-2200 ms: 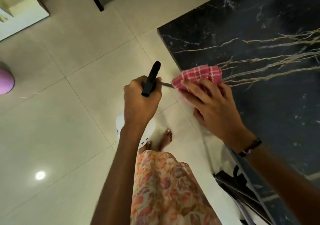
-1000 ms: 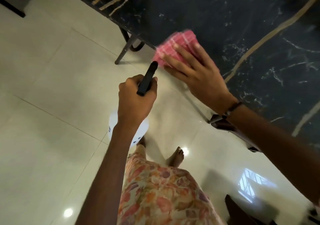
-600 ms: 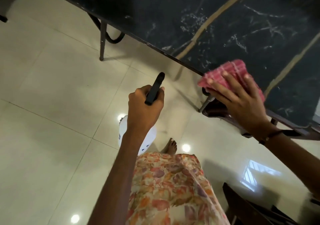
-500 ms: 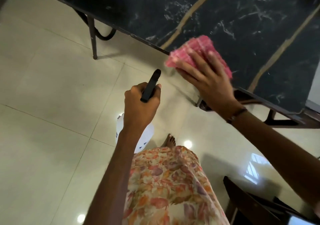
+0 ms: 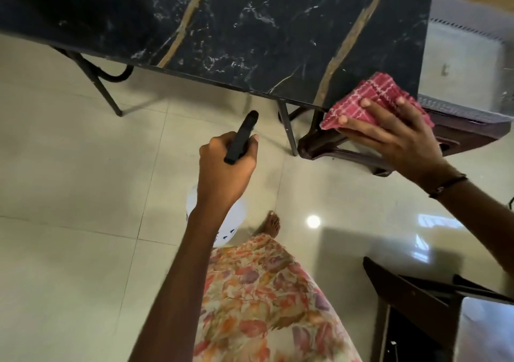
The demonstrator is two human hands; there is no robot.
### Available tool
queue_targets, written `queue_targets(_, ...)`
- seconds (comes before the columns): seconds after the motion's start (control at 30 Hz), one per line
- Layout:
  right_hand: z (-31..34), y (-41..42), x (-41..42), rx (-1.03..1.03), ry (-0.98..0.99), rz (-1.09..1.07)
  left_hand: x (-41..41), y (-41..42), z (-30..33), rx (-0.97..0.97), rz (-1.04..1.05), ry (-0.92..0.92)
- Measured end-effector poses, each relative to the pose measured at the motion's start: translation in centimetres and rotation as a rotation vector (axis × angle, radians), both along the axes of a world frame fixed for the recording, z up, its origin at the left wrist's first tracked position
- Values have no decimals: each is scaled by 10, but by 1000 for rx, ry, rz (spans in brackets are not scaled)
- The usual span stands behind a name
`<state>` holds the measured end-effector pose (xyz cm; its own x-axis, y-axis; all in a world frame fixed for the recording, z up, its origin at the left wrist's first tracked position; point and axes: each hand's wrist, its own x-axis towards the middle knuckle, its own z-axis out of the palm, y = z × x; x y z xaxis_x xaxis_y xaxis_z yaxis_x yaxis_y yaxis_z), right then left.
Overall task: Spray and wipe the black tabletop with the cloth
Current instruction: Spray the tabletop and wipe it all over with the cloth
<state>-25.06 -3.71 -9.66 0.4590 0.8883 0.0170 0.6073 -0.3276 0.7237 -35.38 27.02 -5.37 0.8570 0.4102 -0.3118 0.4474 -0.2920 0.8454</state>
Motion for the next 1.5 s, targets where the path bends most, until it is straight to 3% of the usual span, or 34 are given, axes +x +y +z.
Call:
queue_targets(0.23,-18,50,12,25,81,117,12,-40,11,3,-119,6)
queue_targets(0.37,-16,8,9,145,176,108,22,-54,19,-21,-183,21)
queue_targets(0.5,-7,-22,-1,347,394,13,36,-64,28,-33,-247,35)
queue_targets(0.57,-2,-22,-5,589,532,-93,44,-69,32,-31,-274,38)
queue_targets(0.8,-3,6,-28,1818,1067,-564,80,-94,49,79,-358,-84)
queue_targets(0.87,4,8,-21,2018,1139,-643,90,-103,55,113,-378,-108)
queue_targets(1.03,8,5,48,2020,1428,-754,122,-125,69,124,-383,-107)
queue_targets(1.2,7,9,129,2119,1424,-909,166,-148,80,146,-355,-97)
queue_targets(1.43,14,-4,51,2027,1729,-810,223,-181,99,195,-307,-11)
queue_targets(1.5,9,-4,40,1993,1675,-838,240,-190,100,197,-291,13)
